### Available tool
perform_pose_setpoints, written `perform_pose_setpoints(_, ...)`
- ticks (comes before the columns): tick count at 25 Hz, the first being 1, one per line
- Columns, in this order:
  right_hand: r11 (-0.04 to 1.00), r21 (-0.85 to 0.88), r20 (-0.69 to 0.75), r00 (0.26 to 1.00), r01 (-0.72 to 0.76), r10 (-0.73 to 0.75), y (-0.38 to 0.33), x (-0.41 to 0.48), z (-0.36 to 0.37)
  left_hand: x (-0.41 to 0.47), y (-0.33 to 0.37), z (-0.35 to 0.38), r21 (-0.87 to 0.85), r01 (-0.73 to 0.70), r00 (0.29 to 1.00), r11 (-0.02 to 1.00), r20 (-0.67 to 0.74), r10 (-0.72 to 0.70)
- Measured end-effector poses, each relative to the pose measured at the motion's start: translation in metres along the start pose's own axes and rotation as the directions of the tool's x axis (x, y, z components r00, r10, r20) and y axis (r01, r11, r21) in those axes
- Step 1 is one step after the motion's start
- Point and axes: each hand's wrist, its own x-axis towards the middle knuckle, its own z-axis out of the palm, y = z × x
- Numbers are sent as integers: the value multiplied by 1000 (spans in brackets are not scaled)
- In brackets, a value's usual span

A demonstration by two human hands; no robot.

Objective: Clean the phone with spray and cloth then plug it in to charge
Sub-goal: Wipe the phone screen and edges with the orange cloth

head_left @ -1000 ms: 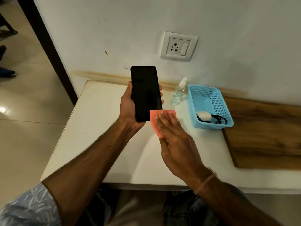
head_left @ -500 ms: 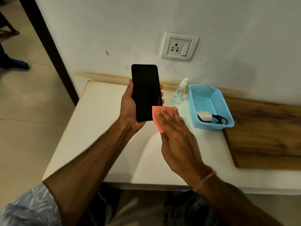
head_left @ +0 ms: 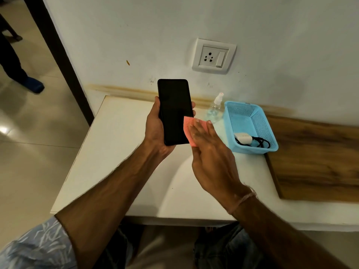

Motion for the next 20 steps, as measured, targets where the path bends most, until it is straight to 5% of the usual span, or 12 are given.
perform_pose_setpoints(11, 998, 23, 14, 998, -59, 59, 2, 38, -6, -1, -4, 4, -26, 37, 999, 999, -27, -37)
perform_pose_setpoints(20, 996, 85, 29, 999, -15, 13, 1, -22, -2, -1, 2, 2, 26, -45, 999, 999, 10, 45)
